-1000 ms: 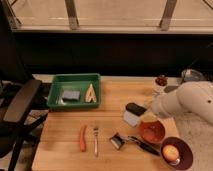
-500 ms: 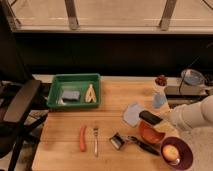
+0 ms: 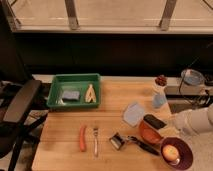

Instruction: Place eraser in red bowl

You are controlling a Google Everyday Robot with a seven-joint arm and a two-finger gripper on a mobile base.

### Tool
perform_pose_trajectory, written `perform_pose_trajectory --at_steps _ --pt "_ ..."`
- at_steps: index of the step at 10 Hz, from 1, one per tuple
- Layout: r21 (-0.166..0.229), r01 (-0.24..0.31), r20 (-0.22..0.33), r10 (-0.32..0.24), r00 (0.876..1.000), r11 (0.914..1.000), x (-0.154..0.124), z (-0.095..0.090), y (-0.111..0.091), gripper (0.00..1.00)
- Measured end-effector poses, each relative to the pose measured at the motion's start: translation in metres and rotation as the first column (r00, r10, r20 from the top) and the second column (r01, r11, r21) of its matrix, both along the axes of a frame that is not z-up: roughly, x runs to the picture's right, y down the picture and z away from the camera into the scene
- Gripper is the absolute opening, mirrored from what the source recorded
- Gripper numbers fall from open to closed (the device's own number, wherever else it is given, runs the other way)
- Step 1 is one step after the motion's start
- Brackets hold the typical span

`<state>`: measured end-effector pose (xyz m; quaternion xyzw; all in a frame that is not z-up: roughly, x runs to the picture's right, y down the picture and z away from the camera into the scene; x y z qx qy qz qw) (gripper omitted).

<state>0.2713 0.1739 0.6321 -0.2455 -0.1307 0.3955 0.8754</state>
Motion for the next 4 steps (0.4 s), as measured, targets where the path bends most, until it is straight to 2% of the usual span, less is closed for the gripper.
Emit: perform_pose_trajectory --at_steps 4 --pt "-0.003 -0.010 -0.003 0.010 1.000 0.9999 0.0026 0.0026 0.0007 0.62"
